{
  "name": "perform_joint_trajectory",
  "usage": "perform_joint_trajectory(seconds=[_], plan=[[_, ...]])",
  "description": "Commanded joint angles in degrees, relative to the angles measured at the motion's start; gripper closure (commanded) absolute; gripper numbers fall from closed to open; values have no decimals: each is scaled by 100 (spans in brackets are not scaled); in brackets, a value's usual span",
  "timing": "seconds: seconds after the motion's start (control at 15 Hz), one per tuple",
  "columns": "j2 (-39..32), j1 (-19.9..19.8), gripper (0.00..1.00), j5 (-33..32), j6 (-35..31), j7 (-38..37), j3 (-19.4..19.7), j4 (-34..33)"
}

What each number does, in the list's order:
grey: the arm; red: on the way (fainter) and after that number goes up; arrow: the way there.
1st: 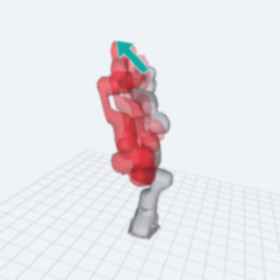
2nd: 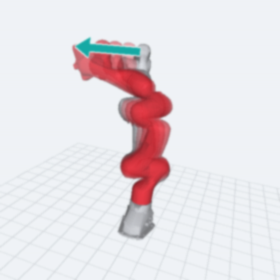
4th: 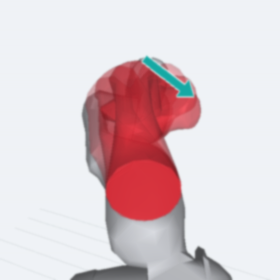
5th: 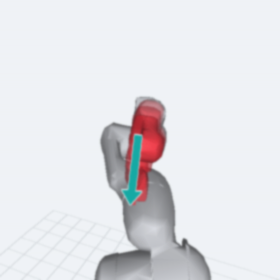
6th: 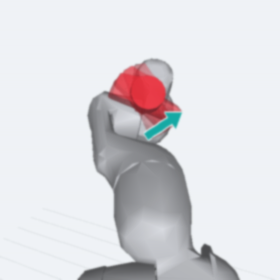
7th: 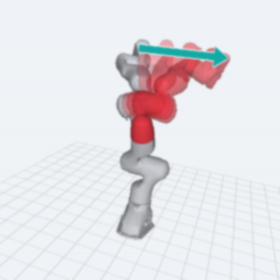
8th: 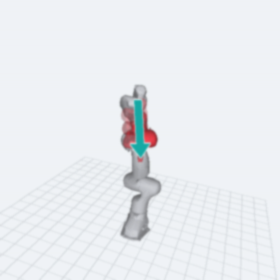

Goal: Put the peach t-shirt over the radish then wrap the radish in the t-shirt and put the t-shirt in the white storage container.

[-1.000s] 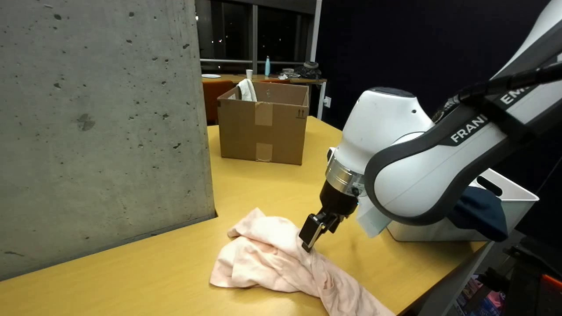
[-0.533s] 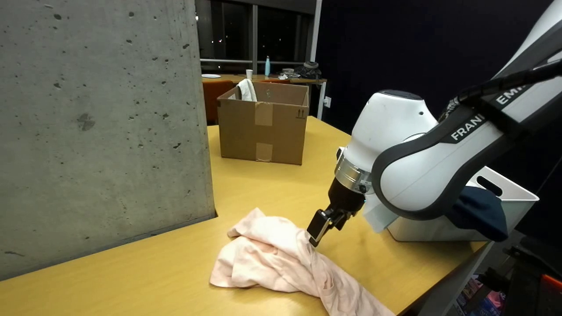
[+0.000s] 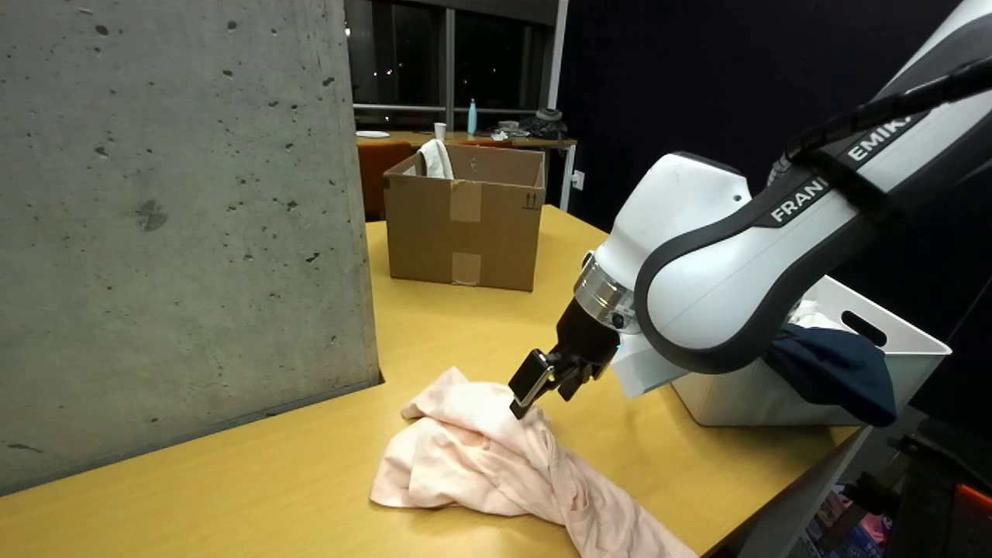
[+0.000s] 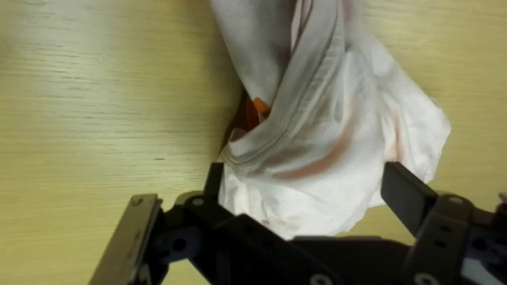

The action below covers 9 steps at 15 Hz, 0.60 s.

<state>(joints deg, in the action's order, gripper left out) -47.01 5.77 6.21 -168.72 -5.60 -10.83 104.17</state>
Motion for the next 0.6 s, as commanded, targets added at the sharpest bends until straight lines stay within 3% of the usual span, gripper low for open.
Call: perform_joint_trajectory(seconds=[0.0,0.07,0.13,0.53], plan=[[-350,-190,2,140,-64,214,-318,-327],[-378,-197,9,136,-61,215,-348,-347],[-398,-216,26,133,-50,228,-378,-365],[-191,-316,70,130,-83,286,-447,-181]])
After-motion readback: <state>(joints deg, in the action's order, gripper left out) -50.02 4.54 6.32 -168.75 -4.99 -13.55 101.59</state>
